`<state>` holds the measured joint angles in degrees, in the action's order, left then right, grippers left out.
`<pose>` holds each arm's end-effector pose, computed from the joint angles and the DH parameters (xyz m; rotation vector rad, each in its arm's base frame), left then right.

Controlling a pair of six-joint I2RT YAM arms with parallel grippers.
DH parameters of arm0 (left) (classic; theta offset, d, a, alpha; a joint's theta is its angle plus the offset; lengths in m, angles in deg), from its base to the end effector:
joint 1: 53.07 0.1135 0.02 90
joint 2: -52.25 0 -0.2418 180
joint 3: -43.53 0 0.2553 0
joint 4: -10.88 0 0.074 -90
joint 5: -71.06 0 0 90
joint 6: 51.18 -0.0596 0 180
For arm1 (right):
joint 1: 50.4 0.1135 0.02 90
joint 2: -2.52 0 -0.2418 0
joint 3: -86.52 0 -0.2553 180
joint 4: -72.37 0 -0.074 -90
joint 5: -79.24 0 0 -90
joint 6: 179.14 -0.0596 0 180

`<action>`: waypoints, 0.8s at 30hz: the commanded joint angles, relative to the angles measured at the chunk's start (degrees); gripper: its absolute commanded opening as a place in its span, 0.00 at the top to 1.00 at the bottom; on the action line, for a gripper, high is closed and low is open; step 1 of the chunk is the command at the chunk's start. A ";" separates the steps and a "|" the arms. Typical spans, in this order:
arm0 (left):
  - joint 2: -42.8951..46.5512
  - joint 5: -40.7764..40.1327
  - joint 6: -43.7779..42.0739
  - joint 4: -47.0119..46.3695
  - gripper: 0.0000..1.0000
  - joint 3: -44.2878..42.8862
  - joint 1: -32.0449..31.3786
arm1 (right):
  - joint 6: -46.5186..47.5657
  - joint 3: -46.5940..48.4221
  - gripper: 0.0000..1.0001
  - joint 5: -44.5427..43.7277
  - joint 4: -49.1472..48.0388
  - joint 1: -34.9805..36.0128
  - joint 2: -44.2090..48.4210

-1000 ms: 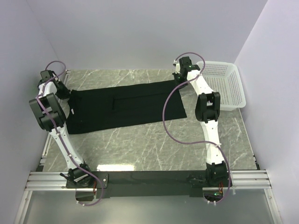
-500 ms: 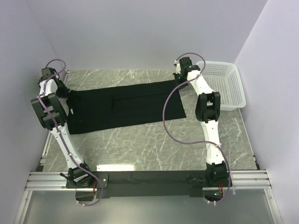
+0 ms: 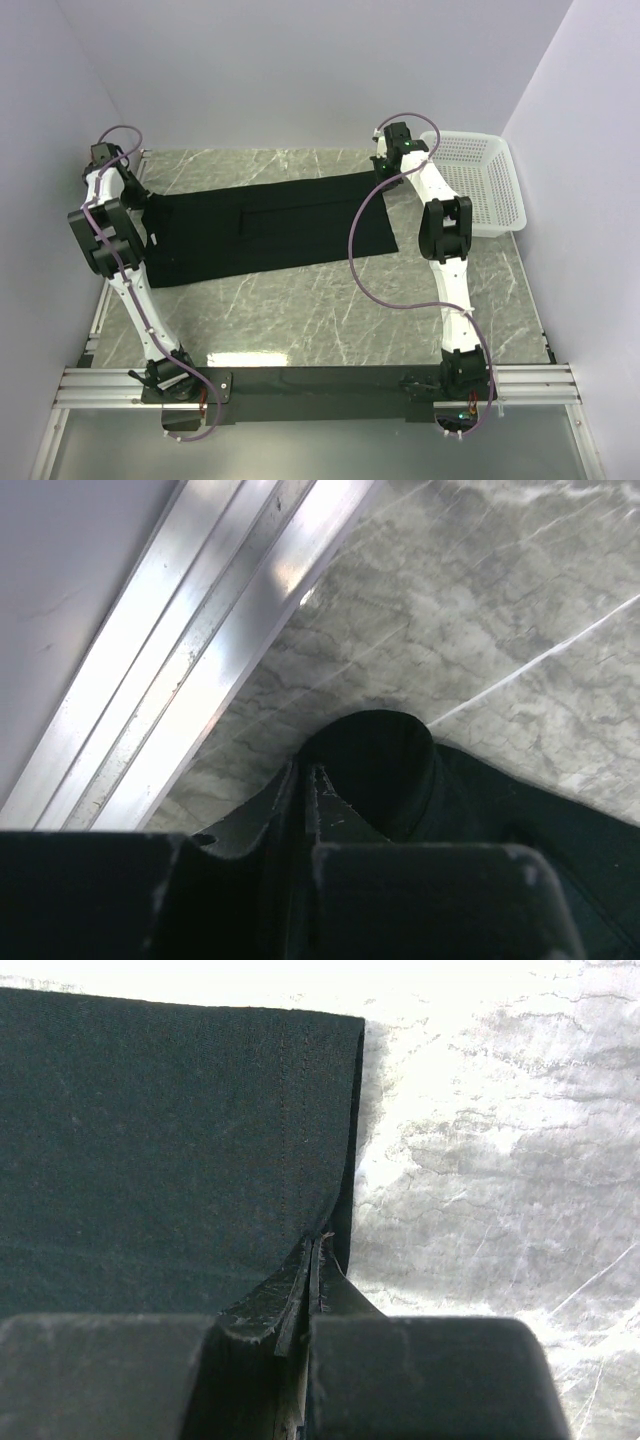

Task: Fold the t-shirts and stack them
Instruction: Fold the tshirt

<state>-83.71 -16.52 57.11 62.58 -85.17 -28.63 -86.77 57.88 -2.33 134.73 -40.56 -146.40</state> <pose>0.4707 0.2112 0.1349 -0.9324 2.4254 -0.0161 0.5392 0.1024 0.1341 -0.3299 2.5971 0.2383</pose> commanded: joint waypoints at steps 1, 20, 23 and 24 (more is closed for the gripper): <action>-0.27 -1.28 -0.53 -0.67 0.88 -4.59 1.04 | 0.62 -1.98 1.00 -4.12 0.01 -0.97 2.41; 5.79 -0.31 -0.27 -4.35 0.67 -3.46 0.07 | 2.37 -6.20 0.76 -1.58 -3.33 -1.06 7.67; 7.11 -0.22 -0.09 -5.32 0.65 -2.32 -0.54 | 3.42 -8.31 0.57 -0.08 -5.35 -1.06 11.02; 7.98 -0.22 0.00 -5.50 0.65 -2.31 -0.98 | 3.69 -8.49 0.51 0.53 -5.62 -1.06 11.63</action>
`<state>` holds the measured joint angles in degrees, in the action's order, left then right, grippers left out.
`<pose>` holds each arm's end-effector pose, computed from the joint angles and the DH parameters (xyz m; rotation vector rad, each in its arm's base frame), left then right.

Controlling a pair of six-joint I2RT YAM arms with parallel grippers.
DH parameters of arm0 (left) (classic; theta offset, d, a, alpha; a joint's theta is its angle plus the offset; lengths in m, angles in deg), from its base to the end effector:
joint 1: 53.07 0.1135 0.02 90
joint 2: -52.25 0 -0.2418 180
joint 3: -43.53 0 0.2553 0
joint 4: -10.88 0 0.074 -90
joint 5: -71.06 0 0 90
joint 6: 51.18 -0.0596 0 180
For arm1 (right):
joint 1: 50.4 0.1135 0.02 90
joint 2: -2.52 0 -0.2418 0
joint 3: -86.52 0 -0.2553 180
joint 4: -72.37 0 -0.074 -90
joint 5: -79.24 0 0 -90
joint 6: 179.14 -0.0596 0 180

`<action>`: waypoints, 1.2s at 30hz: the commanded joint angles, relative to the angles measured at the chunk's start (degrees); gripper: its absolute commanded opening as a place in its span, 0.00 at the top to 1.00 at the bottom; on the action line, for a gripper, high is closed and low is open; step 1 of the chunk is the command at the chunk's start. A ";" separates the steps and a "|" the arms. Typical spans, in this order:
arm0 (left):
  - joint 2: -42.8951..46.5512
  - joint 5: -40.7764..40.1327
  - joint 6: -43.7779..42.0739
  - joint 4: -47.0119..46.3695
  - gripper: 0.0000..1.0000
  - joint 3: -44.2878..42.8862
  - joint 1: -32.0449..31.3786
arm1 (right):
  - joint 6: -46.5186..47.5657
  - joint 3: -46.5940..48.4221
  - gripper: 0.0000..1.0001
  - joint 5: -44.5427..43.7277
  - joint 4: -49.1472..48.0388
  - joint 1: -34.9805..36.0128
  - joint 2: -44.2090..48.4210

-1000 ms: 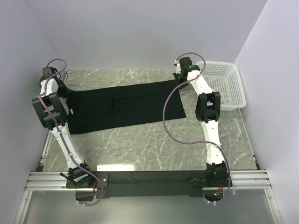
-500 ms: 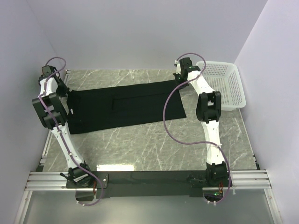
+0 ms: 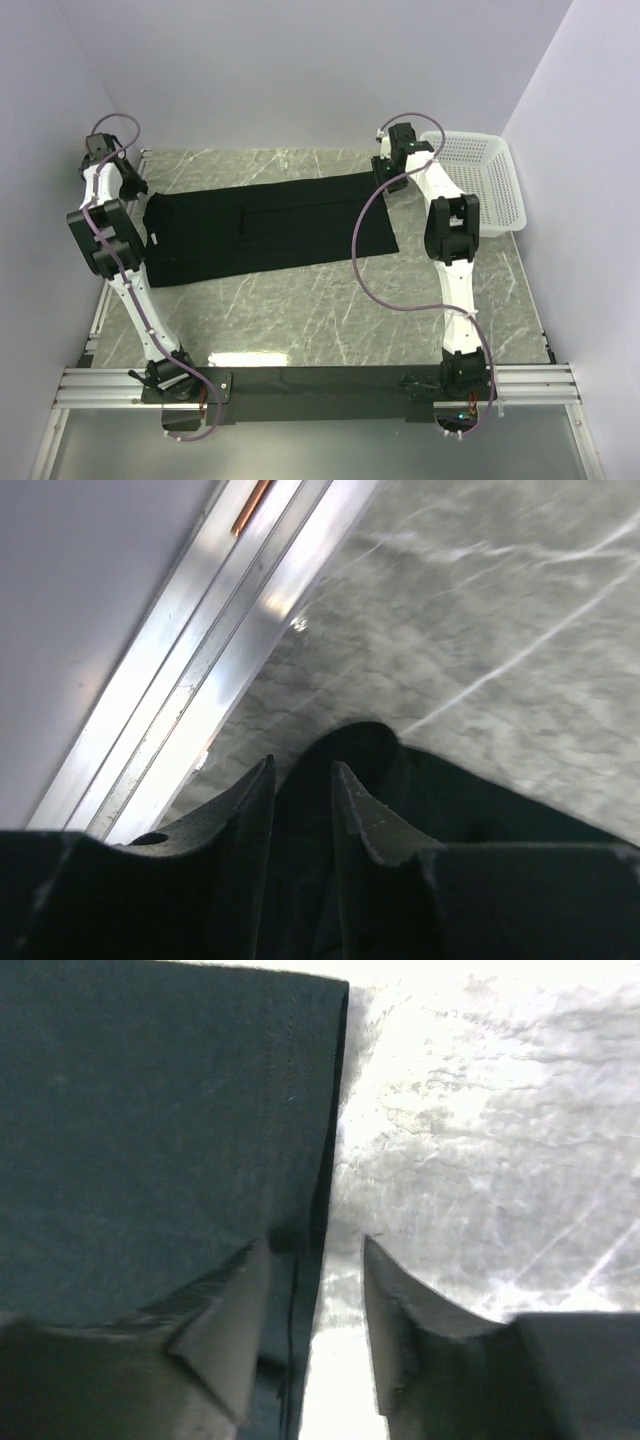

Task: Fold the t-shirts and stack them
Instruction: Fold the tshirt

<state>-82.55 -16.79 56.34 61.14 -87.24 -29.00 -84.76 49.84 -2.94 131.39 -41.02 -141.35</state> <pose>0.4784 0.2113 0.1587 -0.8795 2.3587 -0.0008 0.5295 0.0957 0.1389 -0.3607 2.5848 0.2091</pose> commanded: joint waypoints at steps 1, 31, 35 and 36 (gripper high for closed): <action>7.27 -0.04 0.85 -4.32 0.64 -0.06 -0.70 | 1.86 -0.44 0.49 1.85 -2.45 -0.69 7.89; -2.83 3.65 9.02 -3.44 0.77 -2.88 -2.54 | 1.69 3.15 0.43 4.59 -2.36 -0.25 3.17; -2.48 4.00 9.29 -3.79 0.85 -2.43 -2.54 | -0.94 7.37 0.45 3.35 -0.61 -0.25 0.27; -2.31 4.09 9.38 -3.88 0.88 -2.26 -2.54 | -1.30 7.64 0.46 3.35 0.00 -0.25 -0.61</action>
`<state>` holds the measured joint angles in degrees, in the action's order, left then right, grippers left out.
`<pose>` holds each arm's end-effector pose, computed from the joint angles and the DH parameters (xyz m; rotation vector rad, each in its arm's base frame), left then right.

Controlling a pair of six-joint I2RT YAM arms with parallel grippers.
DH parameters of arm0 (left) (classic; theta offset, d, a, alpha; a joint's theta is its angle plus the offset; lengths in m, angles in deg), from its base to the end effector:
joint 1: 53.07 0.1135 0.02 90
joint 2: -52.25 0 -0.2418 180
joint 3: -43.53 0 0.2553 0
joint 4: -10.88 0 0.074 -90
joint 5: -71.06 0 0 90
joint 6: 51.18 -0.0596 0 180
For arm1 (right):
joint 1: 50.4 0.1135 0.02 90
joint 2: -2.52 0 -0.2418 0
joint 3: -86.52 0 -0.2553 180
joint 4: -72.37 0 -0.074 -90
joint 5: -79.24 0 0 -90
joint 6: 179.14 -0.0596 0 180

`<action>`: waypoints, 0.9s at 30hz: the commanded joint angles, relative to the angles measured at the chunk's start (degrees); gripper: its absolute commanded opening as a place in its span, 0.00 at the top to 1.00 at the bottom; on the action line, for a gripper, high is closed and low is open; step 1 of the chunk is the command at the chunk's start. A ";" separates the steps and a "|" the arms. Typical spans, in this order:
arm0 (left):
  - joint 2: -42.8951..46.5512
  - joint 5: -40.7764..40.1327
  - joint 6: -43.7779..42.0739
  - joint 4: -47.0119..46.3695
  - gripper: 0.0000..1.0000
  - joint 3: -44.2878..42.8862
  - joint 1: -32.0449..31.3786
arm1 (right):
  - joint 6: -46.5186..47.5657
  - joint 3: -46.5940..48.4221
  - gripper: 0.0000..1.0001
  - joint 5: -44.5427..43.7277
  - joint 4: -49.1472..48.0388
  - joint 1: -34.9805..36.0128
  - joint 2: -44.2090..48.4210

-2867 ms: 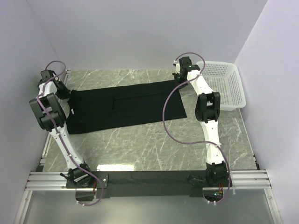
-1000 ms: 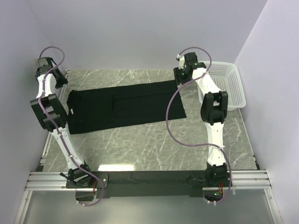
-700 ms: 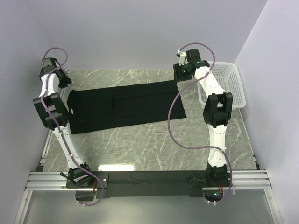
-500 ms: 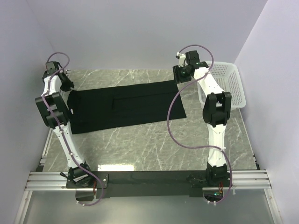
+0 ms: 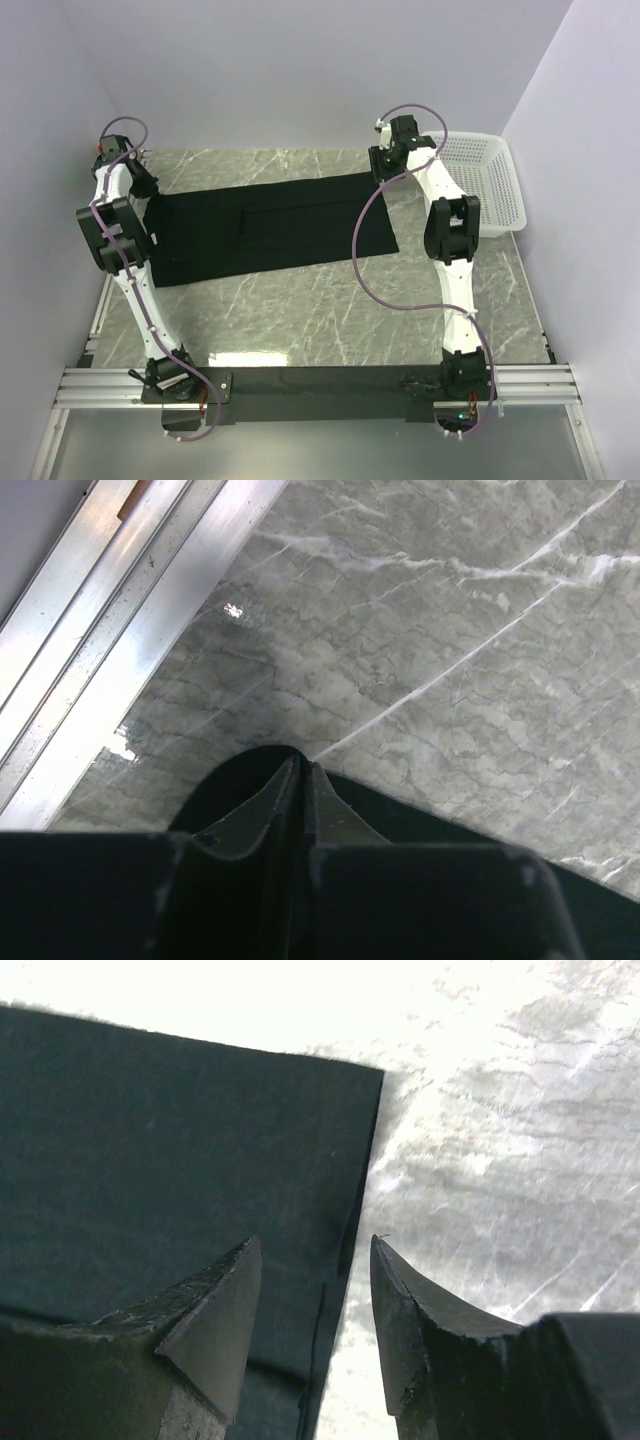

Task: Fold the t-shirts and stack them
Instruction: Fold the tshirt

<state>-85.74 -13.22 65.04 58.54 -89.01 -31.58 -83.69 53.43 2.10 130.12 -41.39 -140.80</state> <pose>0.4989 0.1900 0.1445 -0.9721 2.3013 -0.1591 0.5373 0.0986 0.1668 -0.4061 2.4755 0.3076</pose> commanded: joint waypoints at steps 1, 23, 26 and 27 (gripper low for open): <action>0.97 0.70 0.68 -1.45 0.90 -0.49 0.04 | -2.64 4.32 0.46 -1.70 1.45 0.21 -1.51; 7.12 3.25 5.24 -6.73 0.99 7.24 2.76 | -2.64 5.73 0.66 -4.68 7.34 1.00 -5.64; 8.70 3.34 6.56 -8.31 0.99 8.91 3.64 | -2.55 6.16 0.68 -5.30 8.56 1.00 -6.43; 9.05 3.51 6.83 -8.66 0.99 9.87 3.81 | -2.64 6.78 0.68 -5.65 8.83 1.00 -6.70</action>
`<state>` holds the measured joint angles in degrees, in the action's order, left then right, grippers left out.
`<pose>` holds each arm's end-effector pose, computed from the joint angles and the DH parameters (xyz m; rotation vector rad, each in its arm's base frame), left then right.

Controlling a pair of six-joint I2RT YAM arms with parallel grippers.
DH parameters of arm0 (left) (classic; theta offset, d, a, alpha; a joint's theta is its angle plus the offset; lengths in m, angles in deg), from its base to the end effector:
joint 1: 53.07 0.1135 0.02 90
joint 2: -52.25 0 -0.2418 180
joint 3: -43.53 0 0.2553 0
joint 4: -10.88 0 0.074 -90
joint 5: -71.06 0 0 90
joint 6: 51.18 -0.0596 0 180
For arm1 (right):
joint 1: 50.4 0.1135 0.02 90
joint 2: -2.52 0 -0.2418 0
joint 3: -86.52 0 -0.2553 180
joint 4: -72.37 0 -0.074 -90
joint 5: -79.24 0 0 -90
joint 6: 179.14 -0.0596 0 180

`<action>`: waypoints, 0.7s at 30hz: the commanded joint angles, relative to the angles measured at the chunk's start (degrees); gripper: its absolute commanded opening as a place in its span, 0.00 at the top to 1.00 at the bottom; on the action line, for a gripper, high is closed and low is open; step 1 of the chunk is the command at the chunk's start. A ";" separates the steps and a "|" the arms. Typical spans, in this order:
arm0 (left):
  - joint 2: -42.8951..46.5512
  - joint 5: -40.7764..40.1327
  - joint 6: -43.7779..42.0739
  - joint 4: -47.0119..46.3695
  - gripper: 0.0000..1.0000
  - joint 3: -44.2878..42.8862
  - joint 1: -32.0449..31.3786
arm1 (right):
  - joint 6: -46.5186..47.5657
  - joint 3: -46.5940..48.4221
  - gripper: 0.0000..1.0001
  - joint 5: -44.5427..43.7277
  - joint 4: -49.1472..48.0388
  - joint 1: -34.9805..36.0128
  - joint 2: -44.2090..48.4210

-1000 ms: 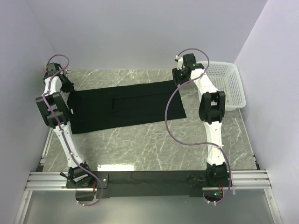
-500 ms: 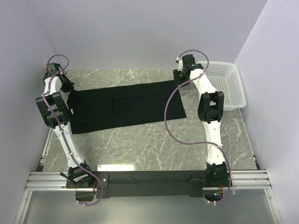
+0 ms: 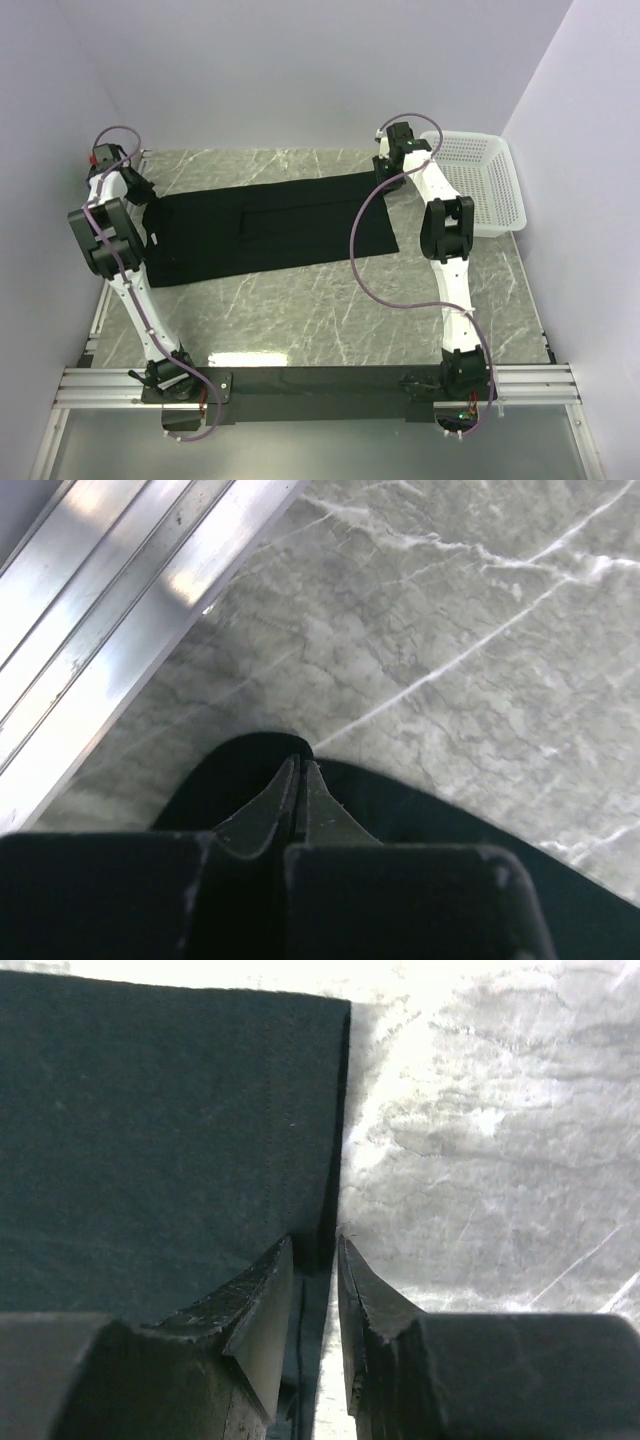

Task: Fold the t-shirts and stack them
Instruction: Fold the tshirt

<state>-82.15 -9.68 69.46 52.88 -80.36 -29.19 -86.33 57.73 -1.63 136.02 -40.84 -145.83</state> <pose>0.4803 0.2022 0.1343 -1.0782 2.2417 -0.2508 0.5365 0.0999 0.1372 -0.3379 2.6101 0.2501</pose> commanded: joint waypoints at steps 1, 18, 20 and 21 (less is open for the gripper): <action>6.17 0.06 3.20 -3.79 0.99 1.66 1.87 | -0.17 3.00 0.68 -2.18 3.11 0.54 -1.94; 6.18 -6.96 6.98 0.60 0.99 1.93 4.95 | -0.26 2.74 0.70 -3.06 2.85 0.72 -1.85; 5.91 -7.94 7.51 0.86 0.99 1.84 5.04 | -0.43 2.56 0.70 -3.06 2.85 0.72 -1.76; 5.74 -8.29 7.60 0.95 0.99 1.67 5.04 | -0.44 2.56 0.70 -3.06 2.85 0.72 -1.85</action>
<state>-77.85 -11.45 73.13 52.42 -76.25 -27.14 -86.57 58.65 -3.27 137.31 -40.51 -146.35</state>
